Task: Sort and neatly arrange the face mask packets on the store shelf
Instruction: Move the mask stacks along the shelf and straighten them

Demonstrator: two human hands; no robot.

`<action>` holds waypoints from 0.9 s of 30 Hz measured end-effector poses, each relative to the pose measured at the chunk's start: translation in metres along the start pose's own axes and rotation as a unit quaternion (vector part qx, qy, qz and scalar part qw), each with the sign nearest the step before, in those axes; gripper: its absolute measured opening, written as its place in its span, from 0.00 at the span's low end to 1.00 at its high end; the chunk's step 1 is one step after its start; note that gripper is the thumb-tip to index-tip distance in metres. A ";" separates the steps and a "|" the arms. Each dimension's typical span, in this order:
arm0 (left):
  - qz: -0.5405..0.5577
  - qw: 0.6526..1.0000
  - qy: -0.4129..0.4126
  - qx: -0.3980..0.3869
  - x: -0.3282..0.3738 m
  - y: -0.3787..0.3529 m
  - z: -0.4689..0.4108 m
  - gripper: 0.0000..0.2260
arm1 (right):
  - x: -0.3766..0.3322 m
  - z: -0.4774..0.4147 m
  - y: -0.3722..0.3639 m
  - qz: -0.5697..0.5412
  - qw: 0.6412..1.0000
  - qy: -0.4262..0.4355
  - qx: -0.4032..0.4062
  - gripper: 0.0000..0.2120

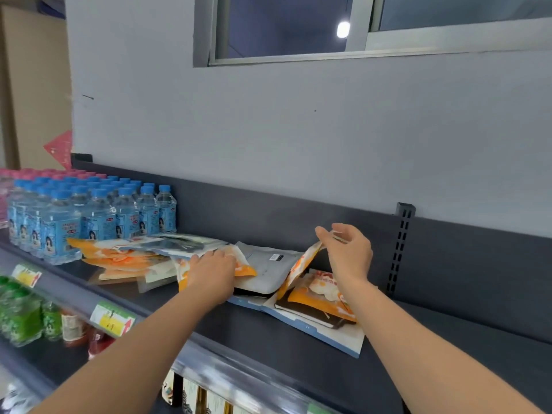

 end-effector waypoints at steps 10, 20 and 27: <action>0.055 0.995 -0.050 0.065 0.001 0.014 -0.021 0.08 | 0.040 0.006 -0.047 -0.030 0.961 -0.206 -0.181 0.25; 0.419 0.859 -0.052 0.289 -0.010 0.066 -0.018 0.09 | 0.006 0.005 -0.059 -0.017 0.998 -0.054 -0.036 0.14; 0.390 0.858 -0.268 0.200 0.024 0.053 -0.007 0.11 | 0.013 0.016 -0.085 -0.146 0.959 -0.214 -0.118 0.23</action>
Point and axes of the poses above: each hand's wrist, its own z-axis away from the middle knuckle, its own y-axis out of the back of the hand, x = y × z, the point moved 6 cm from there along -z, towards the middle knuckle, and after that the axes turned 4 degrees about z, right-handed, at the moved point
